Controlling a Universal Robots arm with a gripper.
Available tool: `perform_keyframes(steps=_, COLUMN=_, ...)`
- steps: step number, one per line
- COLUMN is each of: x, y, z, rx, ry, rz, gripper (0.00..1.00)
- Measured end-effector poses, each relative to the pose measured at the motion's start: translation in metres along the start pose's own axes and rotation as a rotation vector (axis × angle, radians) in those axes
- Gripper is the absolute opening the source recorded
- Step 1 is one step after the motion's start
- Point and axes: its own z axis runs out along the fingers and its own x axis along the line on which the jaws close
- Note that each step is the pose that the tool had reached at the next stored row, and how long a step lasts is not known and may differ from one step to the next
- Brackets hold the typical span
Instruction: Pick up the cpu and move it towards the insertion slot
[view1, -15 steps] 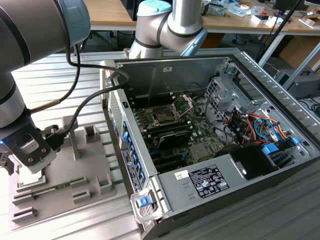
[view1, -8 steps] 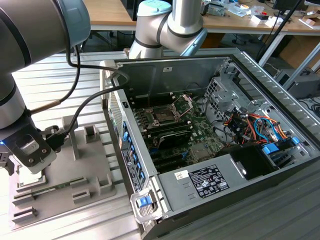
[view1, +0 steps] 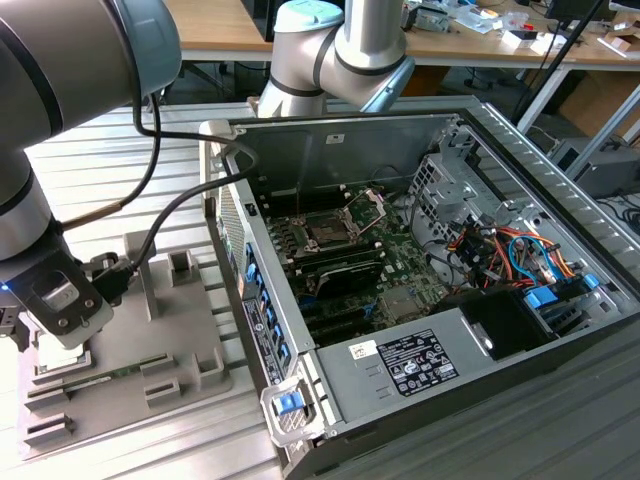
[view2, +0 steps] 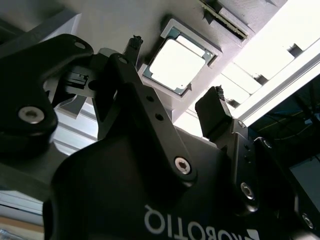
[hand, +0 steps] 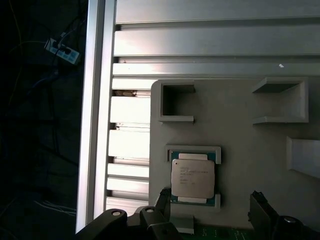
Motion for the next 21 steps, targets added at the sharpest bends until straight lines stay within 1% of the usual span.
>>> perform_keyframes(steps=21, x=0.0000, y=-0.0002, z=0.0053, rx=0.0000, ry=0.0000, rz=0.000, gripper=0.72)
